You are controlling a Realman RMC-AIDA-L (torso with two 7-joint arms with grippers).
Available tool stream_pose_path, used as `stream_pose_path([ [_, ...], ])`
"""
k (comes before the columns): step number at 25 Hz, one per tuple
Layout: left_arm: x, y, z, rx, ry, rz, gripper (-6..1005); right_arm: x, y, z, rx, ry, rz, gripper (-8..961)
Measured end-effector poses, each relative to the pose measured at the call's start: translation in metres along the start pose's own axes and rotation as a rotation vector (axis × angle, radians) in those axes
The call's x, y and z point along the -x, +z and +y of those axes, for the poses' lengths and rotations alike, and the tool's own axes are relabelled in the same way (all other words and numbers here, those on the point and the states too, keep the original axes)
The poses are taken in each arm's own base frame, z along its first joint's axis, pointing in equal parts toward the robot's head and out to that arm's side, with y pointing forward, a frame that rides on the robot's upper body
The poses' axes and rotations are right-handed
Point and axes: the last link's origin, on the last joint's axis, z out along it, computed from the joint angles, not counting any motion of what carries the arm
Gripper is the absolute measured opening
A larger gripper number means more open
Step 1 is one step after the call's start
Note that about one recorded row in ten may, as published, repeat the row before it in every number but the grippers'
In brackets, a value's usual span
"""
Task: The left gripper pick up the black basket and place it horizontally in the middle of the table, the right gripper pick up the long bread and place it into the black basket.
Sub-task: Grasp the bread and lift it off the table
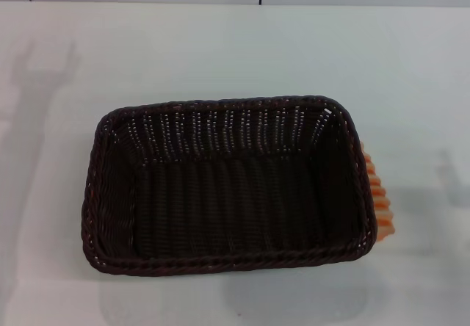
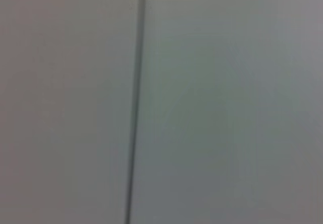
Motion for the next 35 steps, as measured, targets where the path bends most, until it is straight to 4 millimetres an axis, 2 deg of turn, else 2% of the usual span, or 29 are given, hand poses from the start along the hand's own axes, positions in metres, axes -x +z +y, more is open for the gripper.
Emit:
stream_pose_path([
  [1, 0.013, -0.010, -0.006, -0.020, 0.020, -0.036, 766, -0.003, 0.001, 0.003, 0.024, 0.020, 0.025, 740],
  [3, 0.021, -0.015, -0.009, -0.025, 0.043, -0.069, 766, -0.008, 0.004, 0.009, 0.079, 0.050, 0.066, 740],
  [10, 0.026, -0.015, -0.008, -0.017, 0.075, -0.093, 767, -0.019, 0.027, 0.017, 0.164, -0.018, 0.136, 741],
  [16, 0.032, -0.018, -0.010, -0.023, 0.089, -0.120, 767, -0.031, 0.026, 0.027, 0.176, -0.094, 0.184, 741],
  [20, 0.034, -0.017, -0.010, -0.021, 0.094, -0.131, 767, -0.027, 0.029, 0.023, 0.132, -0.091, 0.160, 741],
  [24, 0.036, -0.016, -0.009, -0.017, 0.099, -0.142, 767, -0.023, 0.042, 0.015, 0.112, -0.078, 0.160, 741],
  [35, 0.042, -0.021, -0.011, -0.024, 0.109, -0.174, 766, 0.016, 0.088, 0.011, 0.230, -0.023, 0.084, 740],
])
